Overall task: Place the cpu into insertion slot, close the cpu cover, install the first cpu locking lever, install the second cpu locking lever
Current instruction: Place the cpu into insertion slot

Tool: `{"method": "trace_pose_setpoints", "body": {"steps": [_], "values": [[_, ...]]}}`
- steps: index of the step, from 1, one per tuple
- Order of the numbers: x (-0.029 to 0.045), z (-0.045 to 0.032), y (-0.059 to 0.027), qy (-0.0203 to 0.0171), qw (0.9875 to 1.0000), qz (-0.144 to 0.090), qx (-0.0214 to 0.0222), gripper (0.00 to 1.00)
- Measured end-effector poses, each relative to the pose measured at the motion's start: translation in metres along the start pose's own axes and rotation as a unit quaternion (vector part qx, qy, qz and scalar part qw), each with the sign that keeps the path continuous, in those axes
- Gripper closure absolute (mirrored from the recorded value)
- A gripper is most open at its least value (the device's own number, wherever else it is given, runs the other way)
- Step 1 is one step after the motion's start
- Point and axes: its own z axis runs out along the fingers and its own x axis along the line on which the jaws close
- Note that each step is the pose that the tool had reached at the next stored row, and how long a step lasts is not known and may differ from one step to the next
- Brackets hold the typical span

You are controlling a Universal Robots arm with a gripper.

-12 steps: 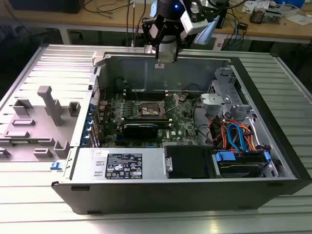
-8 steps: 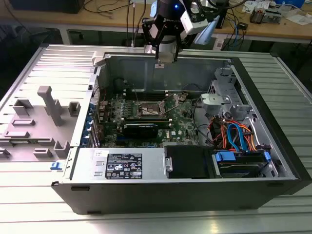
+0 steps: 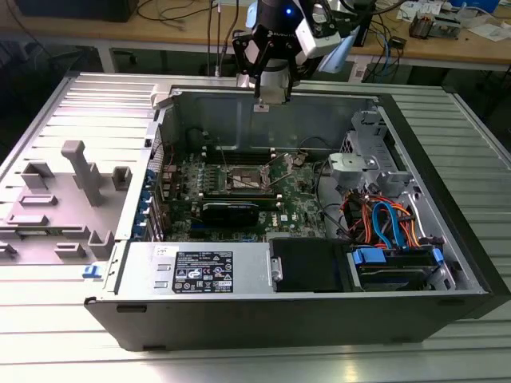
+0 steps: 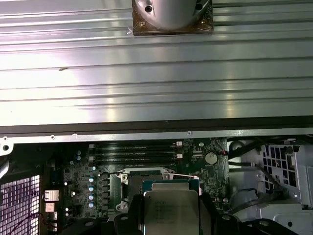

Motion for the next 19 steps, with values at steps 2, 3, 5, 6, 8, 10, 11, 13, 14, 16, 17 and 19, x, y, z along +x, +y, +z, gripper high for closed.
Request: {"method": "trace_pose_setpoints", "body": {"steps": [2, 3, 5, 6, 8, 10, 11, 13, 14, 16, 17, 19], "values": [[0.0000, 0.0003, -0.0002, -0.0018, 0.9998, 0.021, 0.0000, 0.45], [0.0000, 0.0004, -0.0003, -0.0023, 0.9997, 0.025, -0.0002, 0.45], [0.0000, 0.0005, -0.0004, -0.0029, 0.9995, 0.032, -0.0004, 0.45], [0.0000, 0.0004, -0.0005, -0.0030, 0.9994, 0.034, -0.0003, 0.45], [0.0000, 0.0005, -0.0006, -0.0033, 0.9993, 0.037, -0.0005, 0.45], [0.0000, 0.0004, -0.0006, -0.0034, 0.9993, 0.037, -0.0004, 0.45], [0.0000, 0.0004, -0.0006, -0.0034, 0.9993, 0.038, -0.0004, 0.45], [0.0000, 0.0004, -0.0006, -0.0034, 0.9993, 0.038, -0.0004, 0.45], [0.0000, 0.0004, -0.0006, -0.0034, 0.9993, 0.038, -0.0004, 0.45], [0.0000, 0.0004, -0.0006, -0.0034, 0.9993, 0.038, -0.0004, 0.45], [0.0000, 0.0004, -0.0006, -0.0034, 0.9993, 0.038, -0.0005, 0.45], [0.0000, 0.0004, -0.0006, -0.0034, 0.9993, 0.038, -0.0005, 0.45]]}}
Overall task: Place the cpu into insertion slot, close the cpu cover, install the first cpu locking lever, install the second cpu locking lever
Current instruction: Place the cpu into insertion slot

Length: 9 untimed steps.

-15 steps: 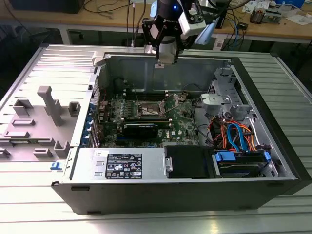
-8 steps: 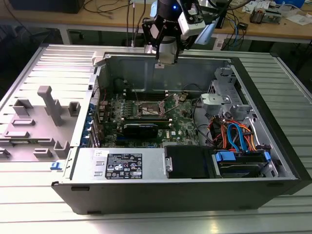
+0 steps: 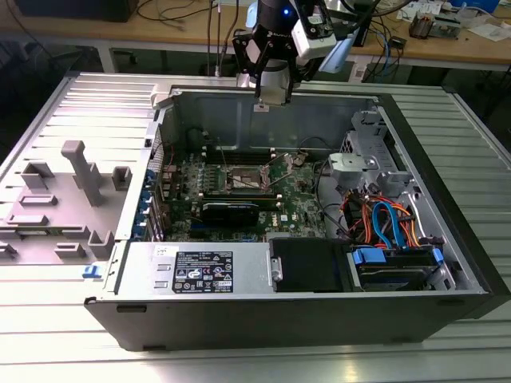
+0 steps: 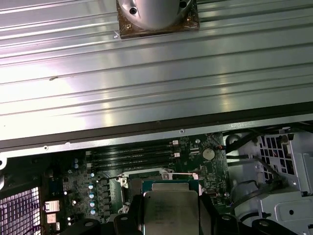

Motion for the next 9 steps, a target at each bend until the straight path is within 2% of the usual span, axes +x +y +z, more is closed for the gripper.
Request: {"method": "trace_pose_setpoints", "body": {"steps": [5, 9], "values": [[0.0000, 0.0000, 0.0000, -0.0006, 1.0000, 0.007, -0.0001, 0.45], [0.0000, 0.0009, -0.0001, -0.0040, 0.9990, 0.044, -0.0007, 0.45]]}}
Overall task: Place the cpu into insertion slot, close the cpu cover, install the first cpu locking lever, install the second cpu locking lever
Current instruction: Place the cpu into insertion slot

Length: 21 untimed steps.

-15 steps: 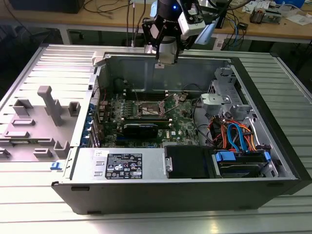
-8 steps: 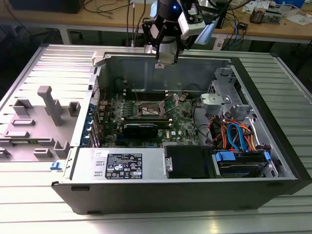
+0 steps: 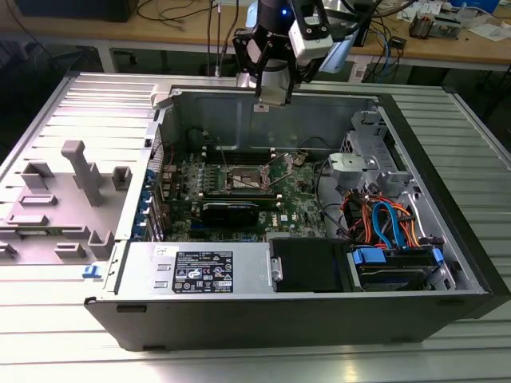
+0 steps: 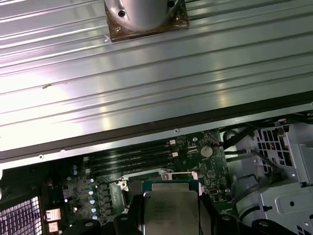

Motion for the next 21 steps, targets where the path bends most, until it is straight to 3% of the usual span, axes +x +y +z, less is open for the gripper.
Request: {"method": "trace_pose_setpoints", "body": {"steps": [5, 12, 18, 21], "values": [[-0.0001, 0.0013, -0.0002, -0.0029, 0.9995, 0.033, -0.0006, 0.45], [-0.0001, 0.0028, -0.0086, -0.0030, 0.9994, 0.034, -0.0007, 0.45], [-0.0003, 0.0086, -0.0098, -0.0062, 0.9977, 0.068, -0.0008, 0.45], [0.0000, 0.0096, -0.0107, -0.0067, 0.9972, 0.075, -0.0009, 0.45]]}}
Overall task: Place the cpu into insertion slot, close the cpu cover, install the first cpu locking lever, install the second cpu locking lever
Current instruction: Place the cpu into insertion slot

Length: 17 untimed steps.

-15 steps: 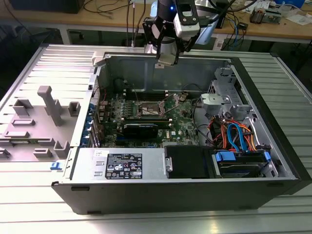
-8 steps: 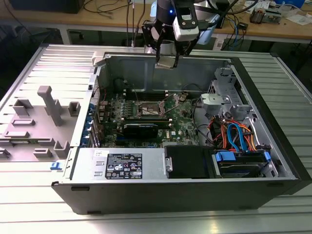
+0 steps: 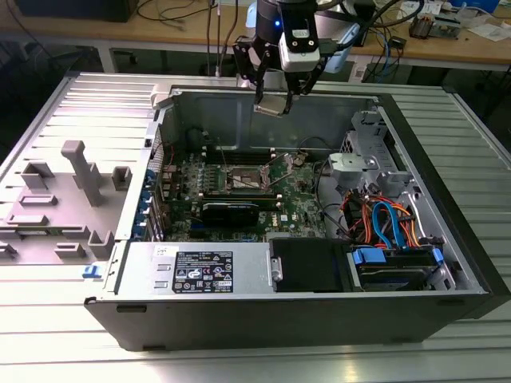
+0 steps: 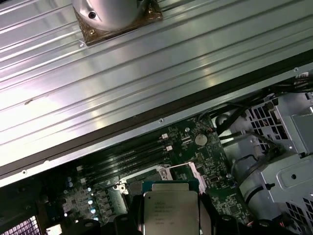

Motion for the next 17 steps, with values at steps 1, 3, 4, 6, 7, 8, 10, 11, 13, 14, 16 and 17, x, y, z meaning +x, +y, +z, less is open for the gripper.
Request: {"method": "trace_pose_setpoints", "body": {"steps": [1, 3, 4, 6, 7, 8, 10, 11, 13, 14, 16, 17], "values": [[0.0004, 0.0003, -0.0006, -0.0001, 1.0000, 0.000, 0.0000, 0.45], [0.0018, 0.0009, -0.0023, 0.0000, 1.0000, 0.000, -0.0001, 0.45], [0.0023, 0.0010, -0.0028, 0.0000, 1.0000, 0.000, 0.0000, 0.45], [0.0035, 0.0016, -0.0043, 0.0000, 1.0000, 0.000, 0.0000, 0.45], [0.0037, 0.0018, -0.0048, 0.0000, 1.0000, 0.000, 0.0000, 0.45], [0.0037, 0.0021, -0.0050, 0.0000, 1.0000, 0.000, 0.0001, 0.45], [0.0037, 0.0029, -0.0053, -0.0006, 1.0000, 0.004, 0.0006, 0.45], [0.0036, 0.0034, -0.0055, -0.0010, 1.0000, 0.008, 0.0007, 0.45], [0.0036, 0.0043, -0.0057, -0.0020, 0.9998, 0.019, 0.0007, 0.45], [0.0036, 0.0049, -0.0058, -0.0027, 0.9997, 0.026, 0.0006, 0.45], [0.0035, 0.0058, -0.0059, -0.0038, 0.9992, 0.040, 0.0003, 0.45], [0.0035, 0.0066, -0.0059, -0.0047, 0.9987, 0.050, 0.0001, 0.45]]}}
